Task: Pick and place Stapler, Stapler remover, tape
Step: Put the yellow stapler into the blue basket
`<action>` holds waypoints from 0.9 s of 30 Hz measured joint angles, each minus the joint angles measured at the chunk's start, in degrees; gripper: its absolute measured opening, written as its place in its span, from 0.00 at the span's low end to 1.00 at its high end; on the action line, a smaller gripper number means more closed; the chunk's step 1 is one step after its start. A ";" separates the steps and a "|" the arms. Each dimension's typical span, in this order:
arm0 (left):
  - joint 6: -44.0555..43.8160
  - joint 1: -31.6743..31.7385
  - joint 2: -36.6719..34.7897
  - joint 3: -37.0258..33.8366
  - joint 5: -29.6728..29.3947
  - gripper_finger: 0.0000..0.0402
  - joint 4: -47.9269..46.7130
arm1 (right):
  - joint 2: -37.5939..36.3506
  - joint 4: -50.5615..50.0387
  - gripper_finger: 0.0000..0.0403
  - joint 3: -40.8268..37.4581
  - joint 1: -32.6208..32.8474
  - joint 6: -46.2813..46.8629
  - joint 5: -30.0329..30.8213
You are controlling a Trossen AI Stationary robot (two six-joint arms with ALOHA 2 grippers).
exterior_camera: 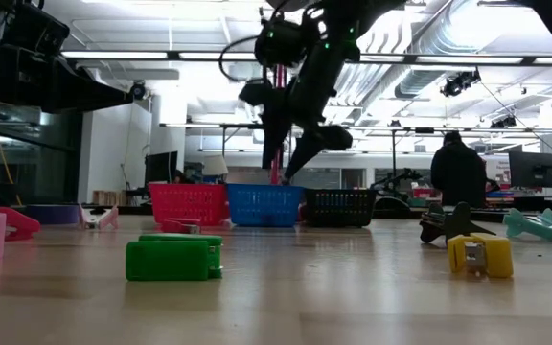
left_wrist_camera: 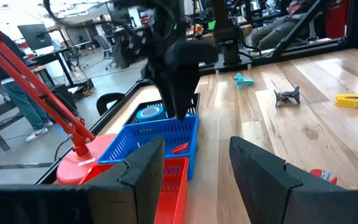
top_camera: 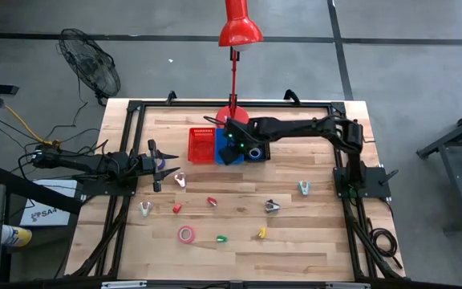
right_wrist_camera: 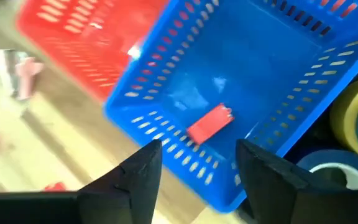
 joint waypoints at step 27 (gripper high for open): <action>-0.01 0.00 0.00 0.00 0.00 0.45 0.02 | -1.69 -3.33 0.49 0.00 11.15 -11.61 1.04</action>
